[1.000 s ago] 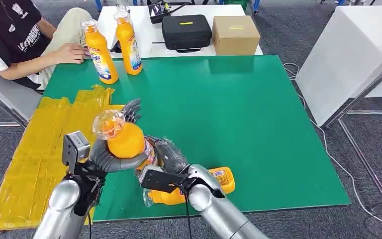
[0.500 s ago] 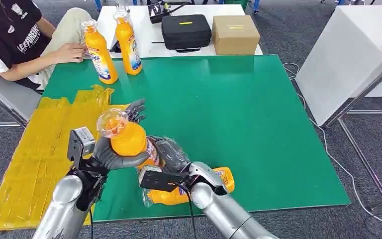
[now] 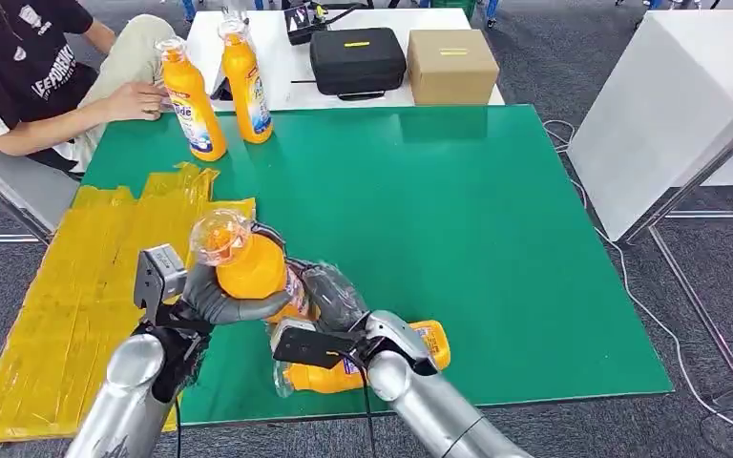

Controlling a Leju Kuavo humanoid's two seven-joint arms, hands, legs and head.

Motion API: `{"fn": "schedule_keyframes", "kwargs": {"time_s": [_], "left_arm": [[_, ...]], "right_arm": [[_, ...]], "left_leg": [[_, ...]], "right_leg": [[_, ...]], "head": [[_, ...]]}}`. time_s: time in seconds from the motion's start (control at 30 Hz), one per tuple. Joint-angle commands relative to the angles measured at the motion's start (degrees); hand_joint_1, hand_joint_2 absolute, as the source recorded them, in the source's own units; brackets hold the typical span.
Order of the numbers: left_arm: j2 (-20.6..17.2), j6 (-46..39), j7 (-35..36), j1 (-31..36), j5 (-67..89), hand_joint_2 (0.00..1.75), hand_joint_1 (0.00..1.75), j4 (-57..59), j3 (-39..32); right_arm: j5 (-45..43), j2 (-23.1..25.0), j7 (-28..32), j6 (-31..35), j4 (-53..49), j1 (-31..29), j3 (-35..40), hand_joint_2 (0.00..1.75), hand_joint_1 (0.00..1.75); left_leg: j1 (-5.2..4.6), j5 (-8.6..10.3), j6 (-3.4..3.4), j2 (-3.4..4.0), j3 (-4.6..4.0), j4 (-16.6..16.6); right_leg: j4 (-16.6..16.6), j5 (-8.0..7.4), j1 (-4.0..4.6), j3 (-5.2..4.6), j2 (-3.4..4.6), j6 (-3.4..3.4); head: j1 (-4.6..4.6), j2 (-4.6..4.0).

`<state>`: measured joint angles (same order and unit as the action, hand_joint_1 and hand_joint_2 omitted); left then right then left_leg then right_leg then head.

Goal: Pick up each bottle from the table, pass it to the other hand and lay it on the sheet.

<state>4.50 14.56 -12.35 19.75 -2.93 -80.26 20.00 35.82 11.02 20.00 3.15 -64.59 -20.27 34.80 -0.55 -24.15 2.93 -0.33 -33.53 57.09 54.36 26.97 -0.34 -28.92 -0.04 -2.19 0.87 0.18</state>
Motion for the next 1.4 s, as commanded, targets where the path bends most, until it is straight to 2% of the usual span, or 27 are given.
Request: {"fn": "schedule_keyframes", "kwargs": {"time_s": [0.03,0.23,0.3,0.37,0.47,0.6,0.67,0.73,0.8,0.9,0.97,1.13,1.27,1.4], "left_arm": [[-0.8,-1.5,0.5,2.5,-0.1,1.75,1.75,2.0,-2.0],[-0.7,-1.9,0.6,2.6,0.0,1.75,1.75,1.6,-2.3],[-1.2,-6.4,0.1,2.7,4.7,1.75,1.75,0.9,-2.5],[-3.6,-7.5,-0.4,1.9,5.5,1.75,1.75,0.2,-3.9],[-8.3,-10.6,-3.4,-0.1,7.1,1.75,1.75,-1.3,-8.2],[-11.8,-17.5,-6.0,2.2,14.6,1.75,1.75,0.5,-11.7],[-13.6,-19.2,-6.6,2.0,17.3,1.75,1.75,0.2,-12.4],[-13.9,-19.2,-6.6,1.9,17.2,1.75,1.75,0.2,-12.7],[-15.4,-21.7,-5.7,2.6,24.9,1.75,1.75,0.7,-11.3],[-14.3,-25.2,-3.2,4.6,34.3,1.75,1.75,1.7,-11.1],[-13.1,-26.8,-2.1,2.4,39.5,1.75,1.75,-1.0,-11.1],[-12.9,-26.9,-2.1,1.7,39.8,1.75,1.75,-1.7,-11.3],[-13.5,-28.2,0.6,-2.3,54.7,1.75,1.75,-3.9,-11.4],[-15.3,-23.4,5.9,1.1,66.3,1.75,1.75,3.1,-8.7]], "right_arm": [[-1.2,-1.8,2.0,1.1,-2.5,1.8,2.5,1.75,0.0],[-1.8,-2.7,1.8,1.1,-4.2,2.4,2.2,1.75,0.0],[-2.2,-3.3,1.7,2.4,-7.1,3.9,1.4,1.75,0.0],[-2.1,-3.4,1.8,3.2,-10.6,5.7,1.0,1.75,0.0],[-1.2,-3.1,2.0,4.9,-12.0,5.3,1.6,1.75,0.0],[-0.2,-3.0,1.2,10.0,-10.0,2.1,0.6,1.75,0.0],[0.3,-4.8,1.2,12.1,-11.0,2.0,0.2,1.75,0.0],[0.3,-5.2,1.2,12.1,-11.1,2.1,0.0,1.75,0.0],[2.9,-6.5,-0.3,15.1,-13.7,3.3,-0.1,1.75,0.0],[5.4,-9.8,-2.3,17.1,-19.6,7.1,-2.7,1.75,0.0],[6.3,-11.1,-2.3,15.9,-23.9,10.9,-5.2,1.75,0.0],[6.6,-10.6,-2.1,15.6,-24.0,11.3,-5.5,1.75,0.0],[7.6,-13.1,-1.2,15.8,-25.1,14.4,-5.3,1.75,0.0],[7.3,-14.7,-0.7,16.3,-24.2,14.3,-4.6,1.75,0.0]], "left_leg": [[0.04,-0.03,-0.13,-0.02,0.08,0.0],[0.03,-0.06,-0.17,-0.06,0.12,0.0],[0.05,-0.07,-0.18,-0.01,0.11,0.0],[0.04,-0.02,-0.11,-0.05,0.03,0.0],[0.02,-0.09,-0.21,0.19,0.17,0.0],[0.06,-0.11,-0.3,0.48,0.15,0.0],[0.09,-0.01,-0.18,0.2,0.0,0.0],[0.12,0.04,-0.26,0.08,0.04,0.0],[0.13,0.01,-0.27,0.11,0.07,0.0],[0.14,0.05,-0.24,-0.09,-0.01,0.0],[0.14,0.06,-0.24,-0.33,0.0,0.0],[-0.01,0.01,-0.24,-0.1,0.01,0.0],[-0.01,-0.01,-0.32,-0.04,0.13,-0.1],[0.0,0.0,-0.31,-0.08,0.14,-0.1]], "right_leg": [[0.0,0.03,0.04,0.1,-0.03,0.05],[0.0,0.07,0.02,0.16,-0.07,0.05],[0.0,0.06,0.04,0.15,-0.01,0.05],[0.0,0.03,0.03,0.07,-0.04,0.04],[0.0,0.05,0.01,0.12,0.2,0.09],[0.1,0.01,0.06,0.02,0.48,0.15],[0.1,0.0,0.06,-0.09,0.18,0.08],[0.1,0.01,0.06,-0.04,0.11,0.07],[0.1,0.04,0.07,0.0,0.14,0.06],[0.1,0.06,0.09,0.0,-0.07,0.04],[0.0,0.09,0.08,0.07,-0.3,0.03],[0.1,0.07,-0.04,0.03,-0.05,0.04],[0.0,0.08,-0.02,0.13,-0.02,0.09],[0.0,0.07,-0.01,0.13,-0.05,0.08]], "head": [[-0.02,0.0],[-0.02,0.0],[-0.02,0.02],[-0.02,0.0],[0.02,0.0],[-0.02,0.0],[-0.02,0.0],[-0.02,0.02],[-0.02,0.0],[-0.02,0.0],[0.0,0.0],[0.0,0.0],[0.0,0.0],[0.0,0.0]]}}
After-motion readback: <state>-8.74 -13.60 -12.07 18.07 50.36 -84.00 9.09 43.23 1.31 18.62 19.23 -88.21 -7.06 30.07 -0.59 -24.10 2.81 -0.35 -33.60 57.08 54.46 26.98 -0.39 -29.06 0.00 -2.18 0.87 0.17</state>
